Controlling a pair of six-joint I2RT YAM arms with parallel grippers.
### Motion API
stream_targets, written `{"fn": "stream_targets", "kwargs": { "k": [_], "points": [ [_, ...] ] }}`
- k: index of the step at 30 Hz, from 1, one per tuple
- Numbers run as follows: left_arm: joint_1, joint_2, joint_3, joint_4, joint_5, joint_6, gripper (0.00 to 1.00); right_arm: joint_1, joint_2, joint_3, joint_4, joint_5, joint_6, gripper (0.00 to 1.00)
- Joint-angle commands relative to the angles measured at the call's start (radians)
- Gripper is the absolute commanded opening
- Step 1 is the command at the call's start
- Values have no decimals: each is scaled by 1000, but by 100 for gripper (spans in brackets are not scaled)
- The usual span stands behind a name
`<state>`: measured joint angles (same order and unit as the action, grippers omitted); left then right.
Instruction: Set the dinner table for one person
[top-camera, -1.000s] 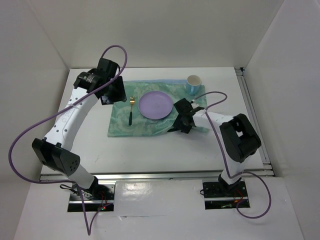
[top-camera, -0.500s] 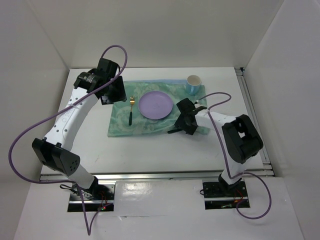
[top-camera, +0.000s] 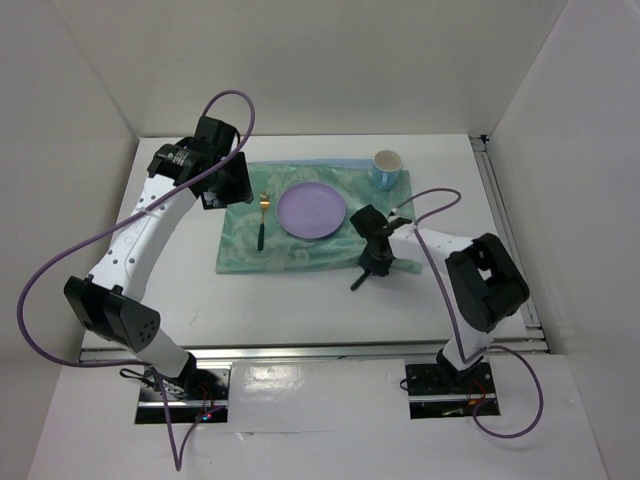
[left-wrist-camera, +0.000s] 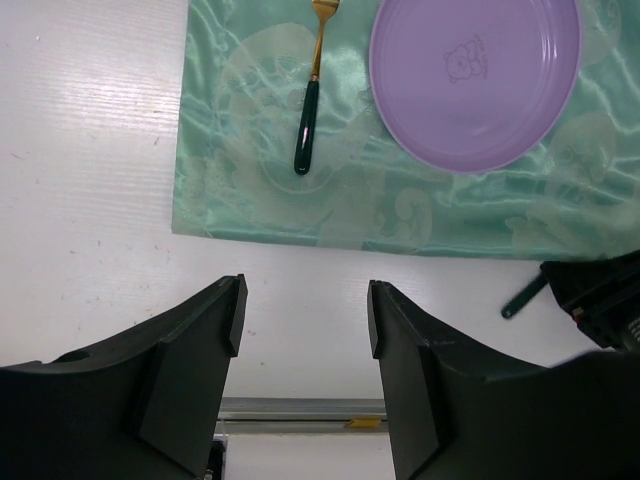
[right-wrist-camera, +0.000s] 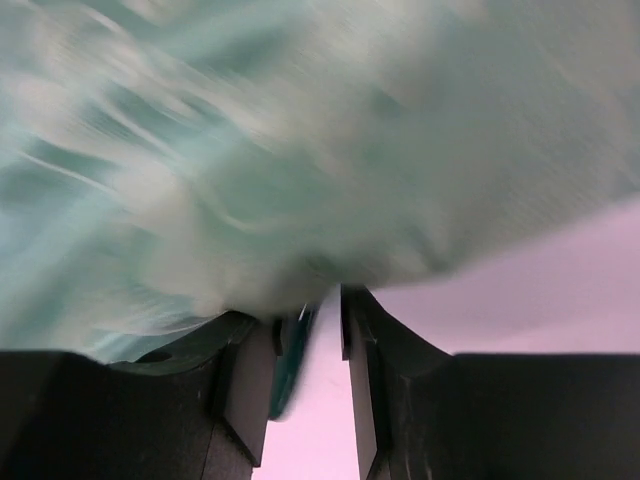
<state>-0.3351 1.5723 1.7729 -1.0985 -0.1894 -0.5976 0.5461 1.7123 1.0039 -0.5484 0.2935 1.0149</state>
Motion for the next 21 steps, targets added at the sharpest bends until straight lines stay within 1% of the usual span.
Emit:
{"fn": "stream_targets", "kwargs": {
  "k": [1,5,7,8,11,18,20,21],
  "points": [
    [4,-23,0,8,-4,25,68,17,-88,-97,-147,41,36,39],
    [4,-23,0,8,-4,25,68,17,-196,-184,-174,16,27,38],
    [4,-23,0,8,-4,25,68,17,-217,-194,-157,-8,1,38],
    [4,-23,0,8,5,25,68,17,-217,-206,-157,-22,-24,42],
    [4,-23,0,8,14,25,68,32,-217,-206,-143,-63,-58,48],
    [4,-51,-10,8,15,16,68,110,-217,-206,-182,-73,-39,48],
    [4,-51,-19,17,15,16,68,120,-207,-215,-182,-73,-39,41],
    [4,-60,-20,17,15,16,68,136,-197,-215,-182,-64,-29,32]
  ]
}}
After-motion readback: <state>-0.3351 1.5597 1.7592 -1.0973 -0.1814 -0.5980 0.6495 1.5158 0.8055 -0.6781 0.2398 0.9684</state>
